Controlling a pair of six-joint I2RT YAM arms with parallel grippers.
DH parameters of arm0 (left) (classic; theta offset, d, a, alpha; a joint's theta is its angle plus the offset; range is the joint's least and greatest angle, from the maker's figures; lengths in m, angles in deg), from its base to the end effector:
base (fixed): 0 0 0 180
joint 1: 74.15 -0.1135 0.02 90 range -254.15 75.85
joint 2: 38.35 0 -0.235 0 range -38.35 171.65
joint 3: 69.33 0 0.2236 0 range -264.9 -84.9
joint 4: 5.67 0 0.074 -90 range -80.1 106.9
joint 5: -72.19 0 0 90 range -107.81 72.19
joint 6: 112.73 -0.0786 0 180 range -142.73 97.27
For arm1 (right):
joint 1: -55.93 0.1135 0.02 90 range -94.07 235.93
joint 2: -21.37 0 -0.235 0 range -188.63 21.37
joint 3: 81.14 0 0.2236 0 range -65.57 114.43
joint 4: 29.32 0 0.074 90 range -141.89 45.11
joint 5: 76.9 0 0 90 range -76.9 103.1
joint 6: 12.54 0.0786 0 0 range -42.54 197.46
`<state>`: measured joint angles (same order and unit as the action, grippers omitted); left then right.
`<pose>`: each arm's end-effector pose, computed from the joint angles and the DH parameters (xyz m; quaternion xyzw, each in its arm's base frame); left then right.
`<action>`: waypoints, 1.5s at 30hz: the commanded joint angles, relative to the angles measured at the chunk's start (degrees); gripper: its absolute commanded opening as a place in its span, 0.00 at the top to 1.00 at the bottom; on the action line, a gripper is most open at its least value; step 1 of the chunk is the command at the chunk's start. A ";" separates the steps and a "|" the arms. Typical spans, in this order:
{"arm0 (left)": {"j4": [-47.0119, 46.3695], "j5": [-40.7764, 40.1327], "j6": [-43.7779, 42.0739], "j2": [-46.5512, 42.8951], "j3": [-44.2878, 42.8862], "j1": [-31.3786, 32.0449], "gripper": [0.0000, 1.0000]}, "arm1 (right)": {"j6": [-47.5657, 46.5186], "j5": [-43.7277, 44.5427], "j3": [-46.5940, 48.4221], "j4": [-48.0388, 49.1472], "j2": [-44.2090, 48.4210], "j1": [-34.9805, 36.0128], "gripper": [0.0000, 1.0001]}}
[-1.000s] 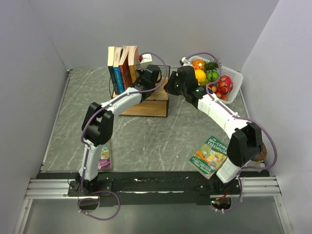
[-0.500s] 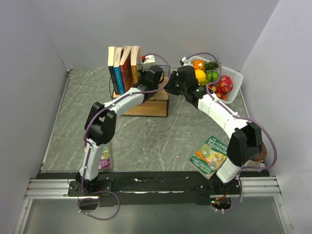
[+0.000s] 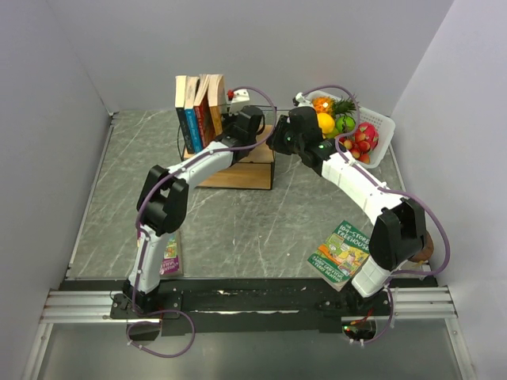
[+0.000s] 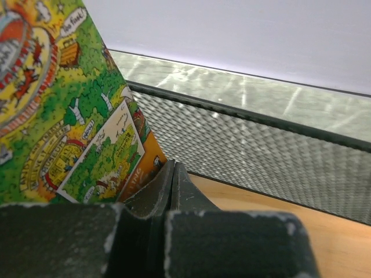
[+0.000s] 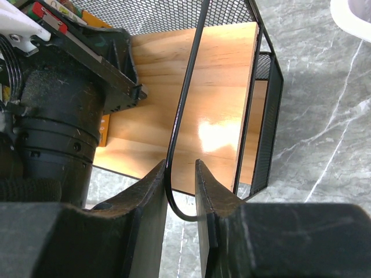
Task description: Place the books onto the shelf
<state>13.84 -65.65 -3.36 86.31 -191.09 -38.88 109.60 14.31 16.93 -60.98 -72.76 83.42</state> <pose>0.4371 -0.2378 0.2472 -0.1183 0.7835 0.0660 0.6064 0.3512 0.1809 0.2923 0.0402 0.8549 0.2493 0.4531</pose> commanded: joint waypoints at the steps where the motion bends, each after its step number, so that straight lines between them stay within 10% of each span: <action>1: 3.96 -4.99 -1.98 0.50 0.11 -3.36 0.99 | 0.20 1.07 0.38 -0.34 -0.79 -1.03 0.69; 19: 5.28 -1.13 1.19 -3.46 2.22 -4.77 0.99 | 0.29 0.37 0.29 -0.25 -0.62 -1.12 0.68; 30: 0.45 2.13 -3.64 -9.17 2.66 1.03 0.94 | -0.32 -0.25 1.00 -0.34 2.45 -0.85 0.29; 45: 0.98 -0.07 -4.26 -11.10 1.78 3.58 0.94 | -0.76 1.51 -0.58 -1.92 9.48 -0.24 0.21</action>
<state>16.20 -64.27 -7.01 79.20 -188.40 -35.08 109.31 14.27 16.88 -63.39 -67.64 82.78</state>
